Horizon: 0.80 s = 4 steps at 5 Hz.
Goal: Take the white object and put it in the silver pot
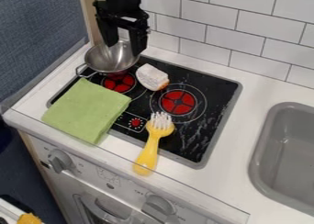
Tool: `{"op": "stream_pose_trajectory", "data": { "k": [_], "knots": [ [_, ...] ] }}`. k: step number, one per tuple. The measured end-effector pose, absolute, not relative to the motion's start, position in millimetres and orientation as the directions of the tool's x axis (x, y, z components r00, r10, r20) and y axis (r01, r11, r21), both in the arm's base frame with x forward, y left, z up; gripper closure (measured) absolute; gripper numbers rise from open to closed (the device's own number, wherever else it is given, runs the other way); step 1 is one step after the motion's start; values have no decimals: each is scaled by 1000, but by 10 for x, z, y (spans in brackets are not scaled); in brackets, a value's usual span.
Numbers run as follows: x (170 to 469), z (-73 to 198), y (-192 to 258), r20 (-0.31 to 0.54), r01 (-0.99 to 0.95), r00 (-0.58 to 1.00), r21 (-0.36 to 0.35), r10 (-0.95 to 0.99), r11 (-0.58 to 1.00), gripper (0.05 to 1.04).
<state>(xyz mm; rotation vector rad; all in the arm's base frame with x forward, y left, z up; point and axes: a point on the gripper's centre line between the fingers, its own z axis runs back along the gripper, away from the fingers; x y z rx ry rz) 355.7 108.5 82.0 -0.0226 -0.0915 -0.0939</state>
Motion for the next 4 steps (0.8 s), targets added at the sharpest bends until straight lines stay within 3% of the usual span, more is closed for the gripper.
{"op": "stream_pose_trajectory", "data": {
  "k": [2,4],
  "knots": [
    [3518,578,893,46,49,998,-22,-48,999,83],
    [3449,552,515,-9,-414,910,-20,414,910,83]
  ]
}}
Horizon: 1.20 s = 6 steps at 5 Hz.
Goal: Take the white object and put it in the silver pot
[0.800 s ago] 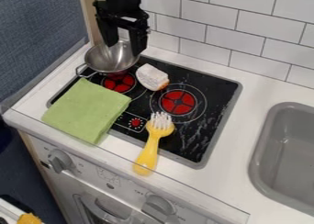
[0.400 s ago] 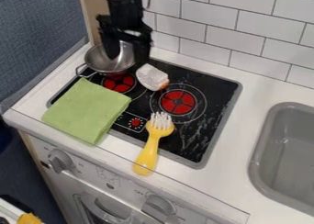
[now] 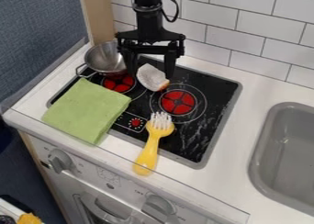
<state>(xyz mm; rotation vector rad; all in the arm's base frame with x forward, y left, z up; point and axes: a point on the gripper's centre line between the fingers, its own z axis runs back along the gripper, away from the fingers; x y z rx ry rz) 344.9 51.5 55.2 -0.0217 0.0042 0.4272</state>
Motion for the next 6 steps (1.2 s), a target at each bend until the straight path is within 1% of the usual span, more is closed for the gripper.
{"op": "stream_pose_trajectory", "data": {
  "k": [1,2,3,5,6],
  "knots": [
    [3468,544,508,-11,-620,784,-37,620,784,83],
    [3429,496,598,1,-802,597,-12,802,597,83],
    [3454,476,639,43,-922,385,-9,922,386,83],
    [3531,241,635,54,-948,317,10,947,317,84],
    [3542,144,612,69,-941,337,37,939,336,132]
  ]
}}
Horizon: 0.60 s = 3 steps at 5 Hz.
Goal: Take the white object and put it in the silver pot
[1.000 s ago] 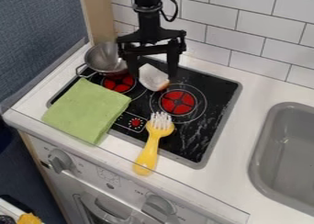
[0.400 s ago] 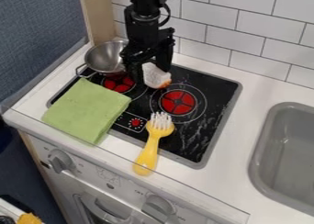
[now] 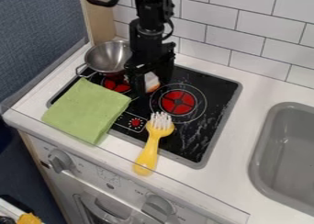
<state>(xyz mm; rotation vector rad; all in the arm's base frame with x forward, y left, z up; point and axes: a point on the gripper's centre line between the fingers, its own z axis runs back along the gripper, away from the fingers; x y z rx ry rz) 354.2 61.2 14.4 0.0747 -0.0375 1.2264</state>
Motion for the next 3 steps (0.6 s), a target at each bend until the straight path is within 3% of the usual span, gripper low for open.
{"op": "stream_pose_trajectory", "data": {
  "k": [1,2,3],
  "knots": [
    [3562,154,649,98,-923,385,44,918,382,412],
    [3595,157,619,110,-835,551,56,827,548,546],
    [3738,390,559,103,-676,736,50,669,735,546]
  ]
}}
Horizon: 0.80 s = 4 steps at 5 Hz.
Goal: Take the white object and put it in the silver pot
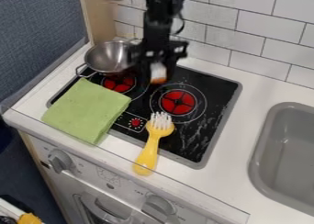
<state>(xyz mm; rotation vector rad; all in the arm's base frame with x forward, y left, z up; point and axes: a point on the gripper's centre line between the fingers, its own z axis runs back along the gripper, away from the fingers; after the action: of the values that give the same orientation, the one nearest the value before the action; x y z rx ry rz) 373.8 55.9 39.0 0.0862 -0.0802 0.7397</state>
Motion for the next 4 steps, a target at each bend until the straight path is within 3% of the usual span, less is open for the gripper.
{"op": "stream_pose_trajectory", "data": {
  "k": [1,2,3,4],
  "knots": [
    [3858,694,567,107,-459,884,22,455,888,546],
    [3833,783,906,112,-228,968,2,226,974,546],
    [3829,939,1273,129,18,991,43,-23,999,547],
    [3763,876,1461,122,165,978,53,-170,985,546]
  ]
}}
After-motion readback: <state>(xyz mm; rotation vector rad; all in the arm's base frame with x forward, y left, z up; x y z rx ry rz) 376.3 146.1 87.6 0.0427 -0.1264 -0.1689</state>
